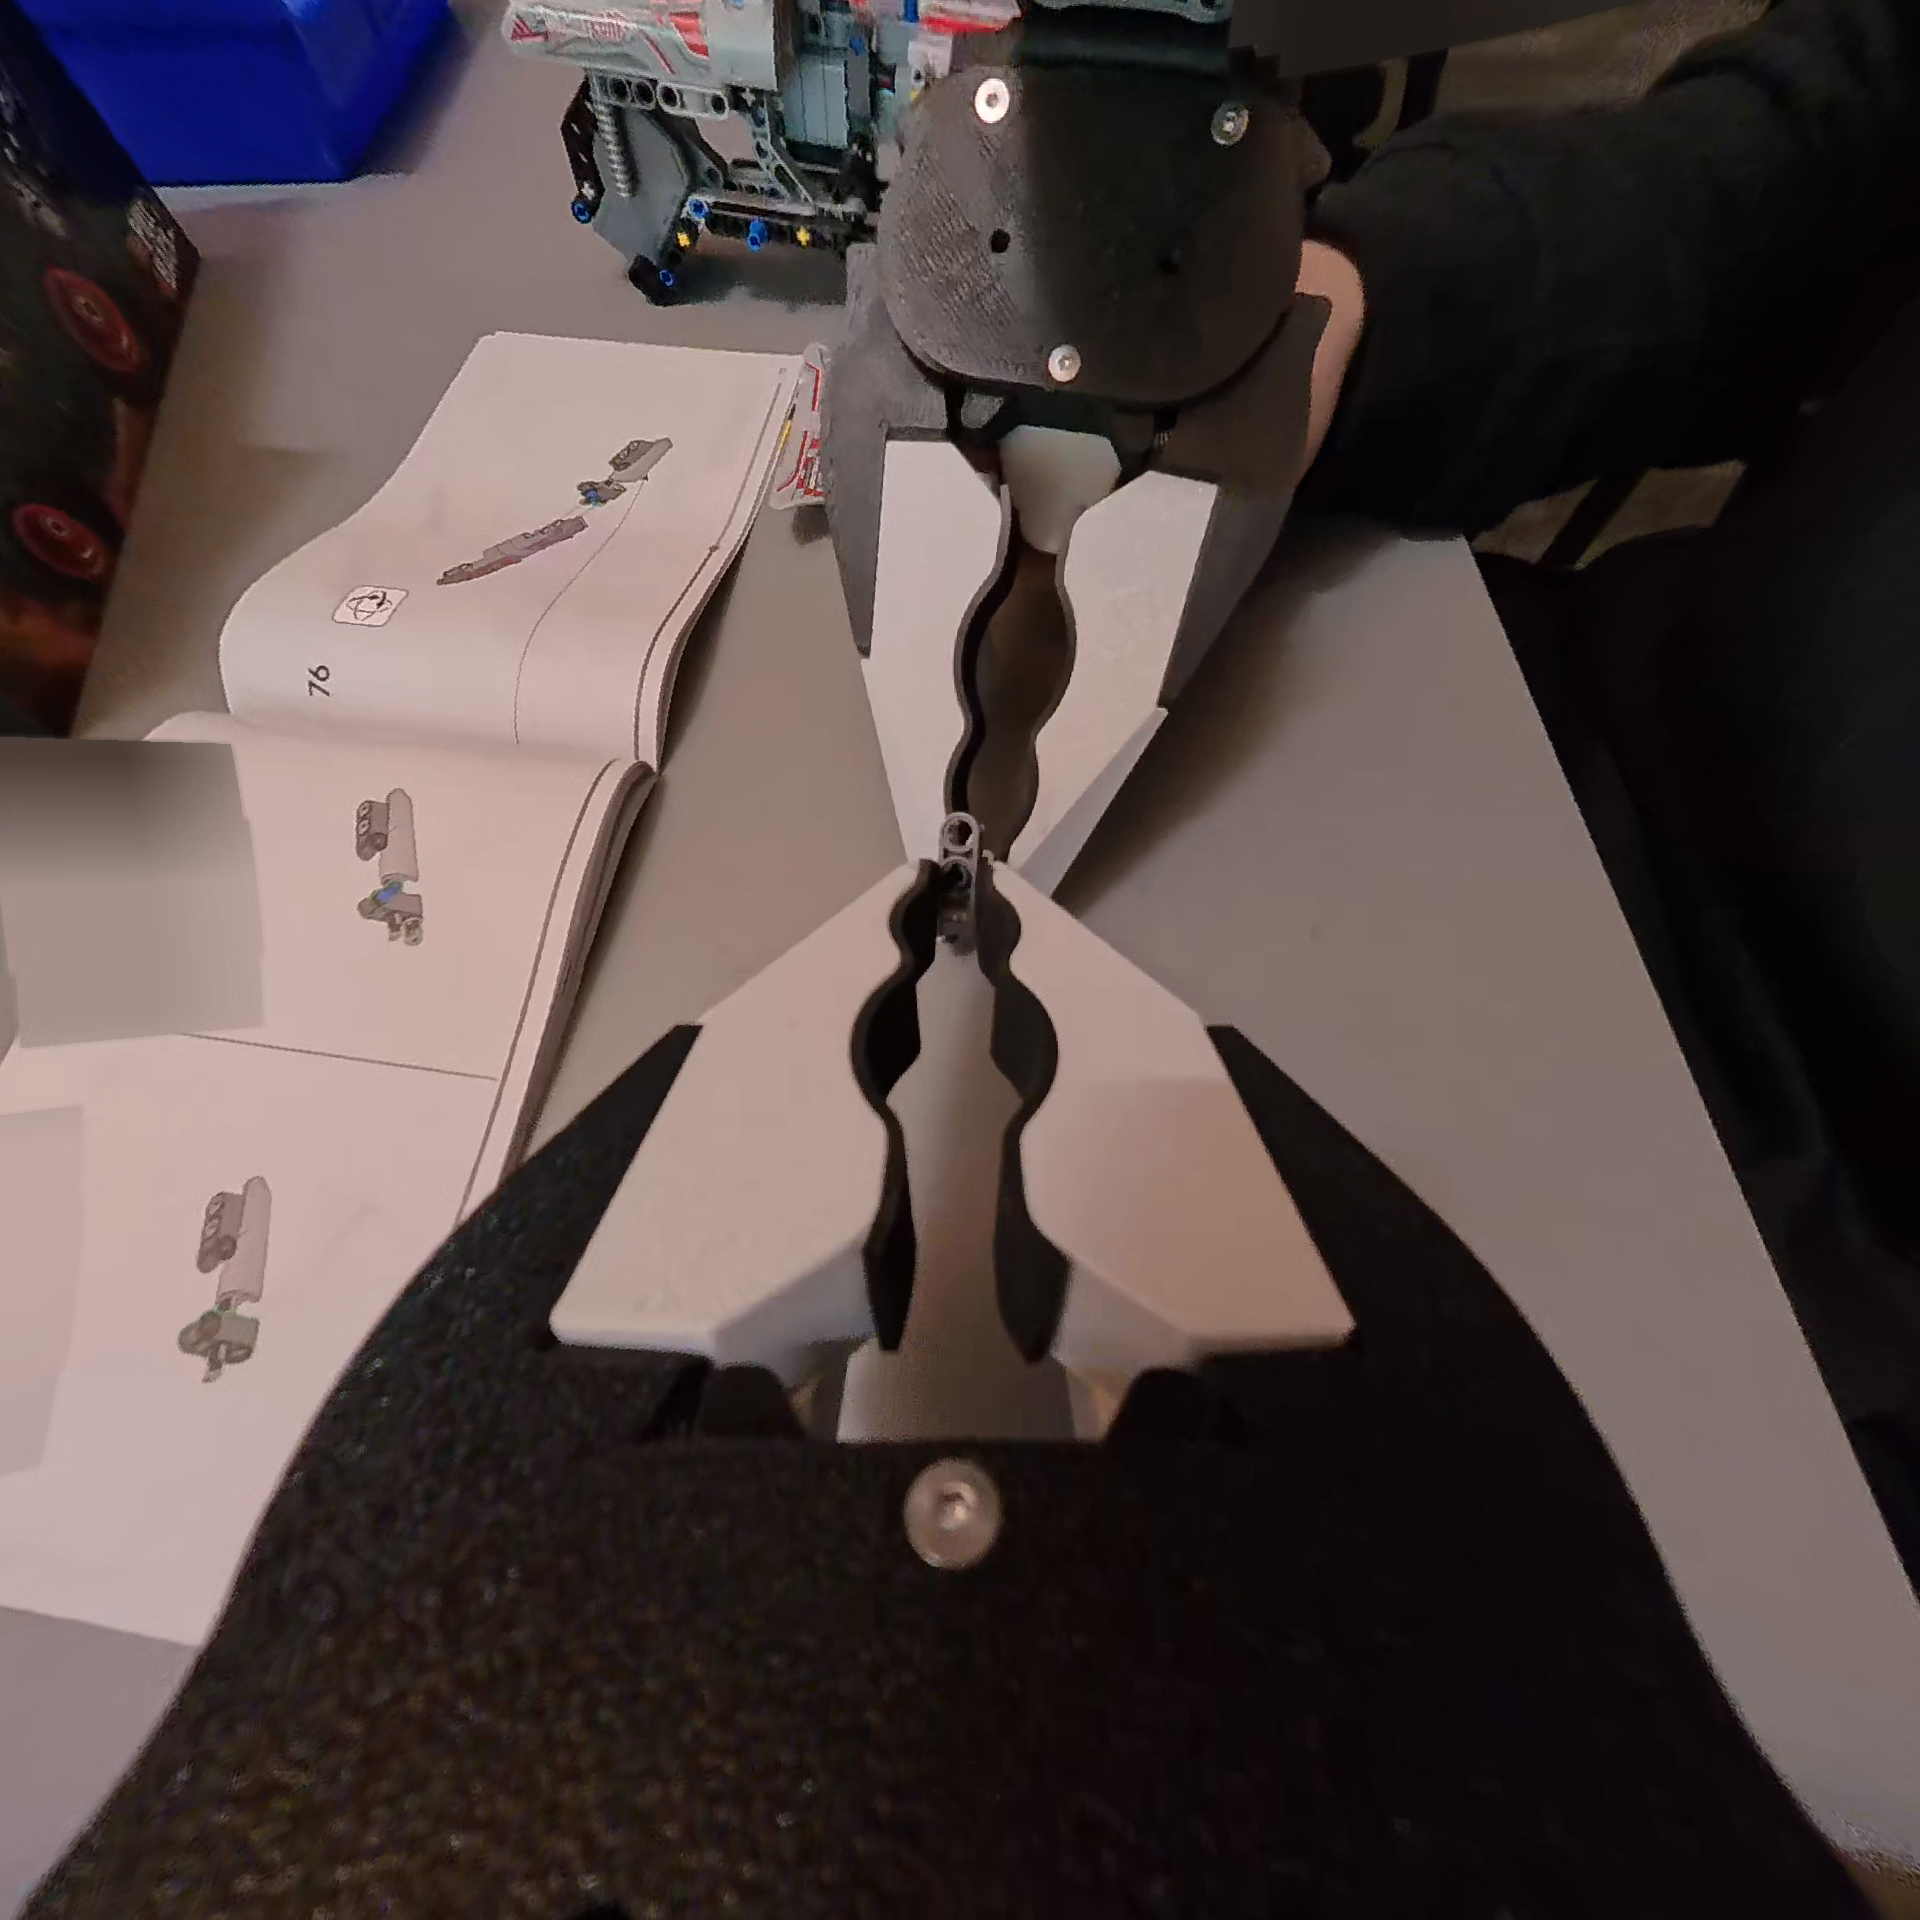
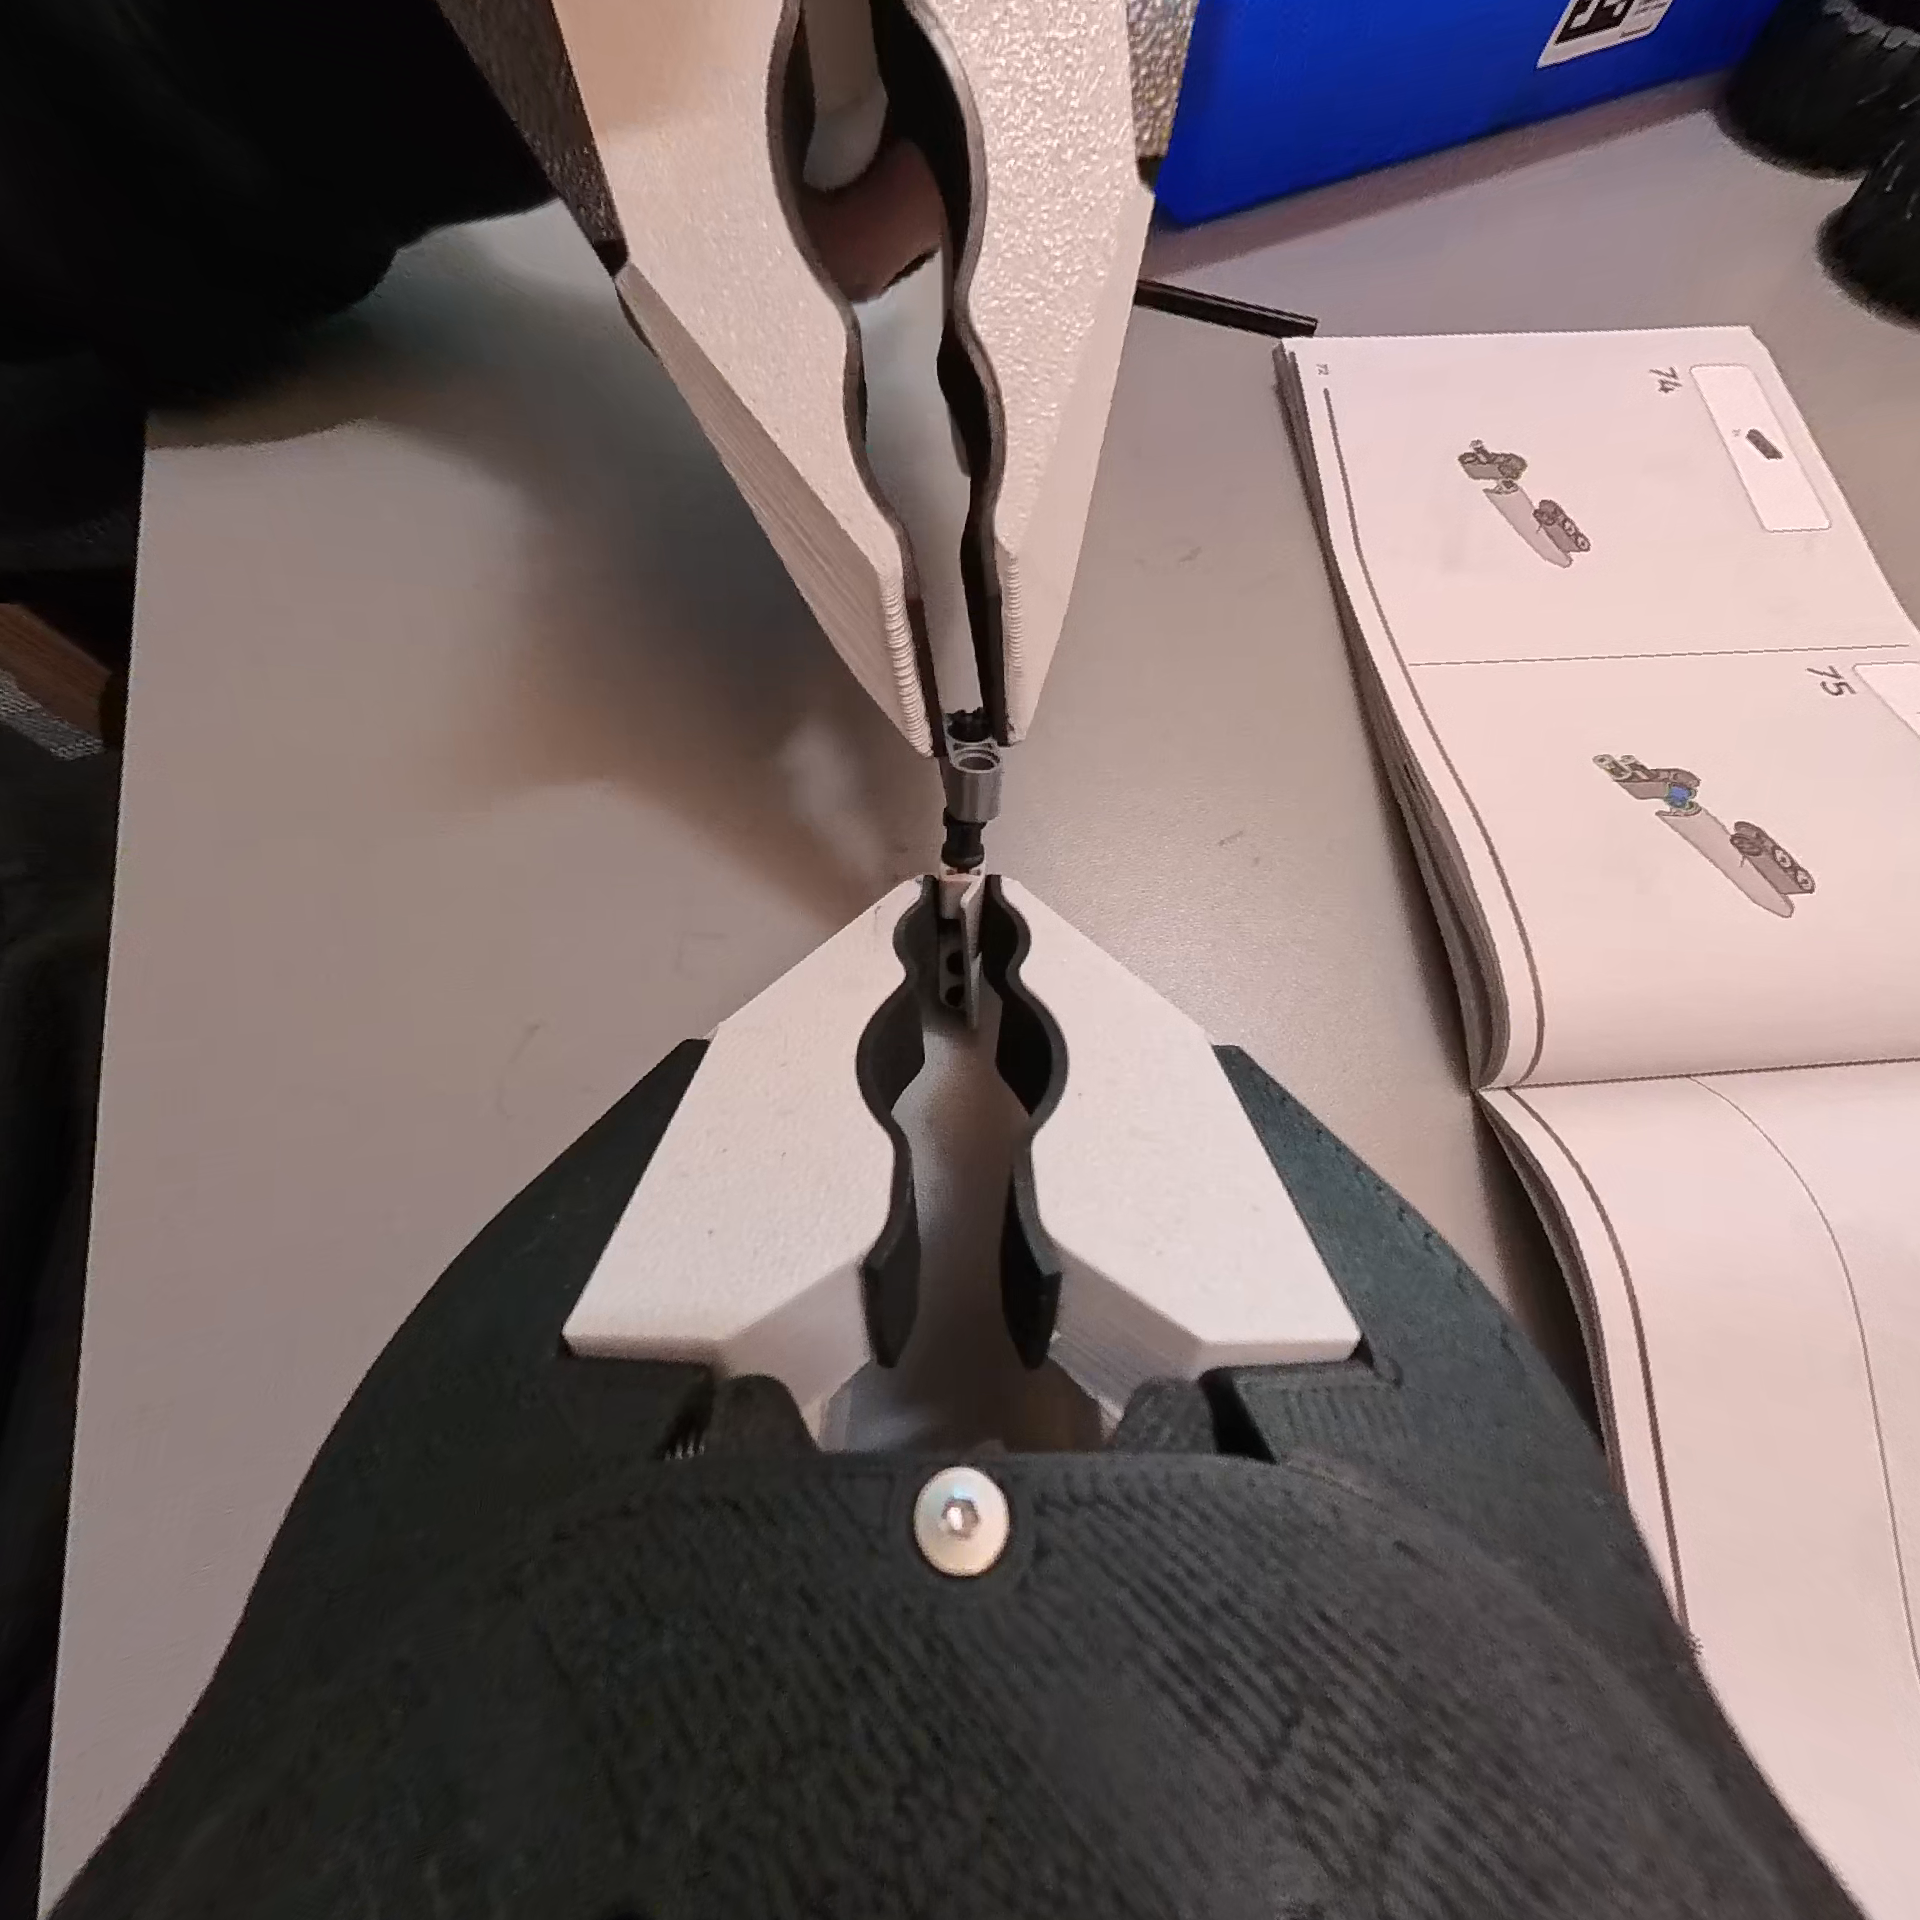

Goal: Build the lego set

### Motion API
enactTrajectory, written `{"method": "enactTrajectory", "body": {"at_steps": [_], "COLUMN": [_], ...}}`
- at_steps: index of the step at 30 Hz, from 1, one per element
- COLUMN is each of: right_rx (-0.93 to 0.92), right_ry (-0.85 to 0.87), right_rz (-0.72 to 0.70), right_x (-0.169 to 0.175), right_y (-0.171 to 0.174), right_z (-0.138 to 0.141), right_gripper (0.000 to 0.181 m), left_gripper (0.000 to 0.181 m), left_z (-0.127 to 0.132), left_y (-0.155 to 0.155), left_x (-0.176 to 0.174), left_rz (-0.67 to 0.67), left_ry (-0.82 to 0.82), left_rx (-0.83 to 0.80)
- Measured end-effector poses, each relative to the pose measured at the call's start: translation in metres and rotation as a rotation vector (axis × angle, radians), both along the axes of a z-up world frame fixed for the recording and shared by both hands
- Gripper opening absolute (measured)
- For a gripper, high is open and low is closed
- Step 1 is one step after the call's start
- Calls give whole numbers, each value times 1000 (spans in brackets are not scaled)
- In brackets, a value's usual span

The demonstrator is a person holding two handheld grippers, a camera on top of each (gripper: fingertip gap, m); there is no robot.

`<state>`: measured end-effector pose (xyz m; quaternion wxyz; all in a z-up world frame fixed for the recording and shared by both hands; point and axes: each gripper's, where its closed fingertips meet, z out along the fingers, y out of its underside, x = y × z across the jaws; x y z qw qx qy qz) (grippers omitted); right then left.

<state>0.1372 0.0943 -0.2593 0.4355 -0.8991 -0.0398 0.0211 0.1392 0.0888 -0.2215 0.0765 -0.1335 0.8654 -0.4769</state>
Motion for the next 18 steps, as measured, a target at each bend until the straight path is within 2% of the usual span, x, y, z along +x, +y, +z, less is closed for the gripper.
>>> {"method": "enactTrajectory", "body": {"at_steps": [8,18], "right_rx": [-1,0], "right_ry": [2,2], "right_rz": [-1,4], "right_x": [0,-1], "right_y": [0,0], "right_z": [0,0], "right_gripper": [6,7], "left_gripper": [5,4], "left_z": [0,1], "left_y": [0,2], "left_x": [0,-1], "left_rz": [20,13], "left_ry": [45,36], "left_rx": [-125,-109]}}
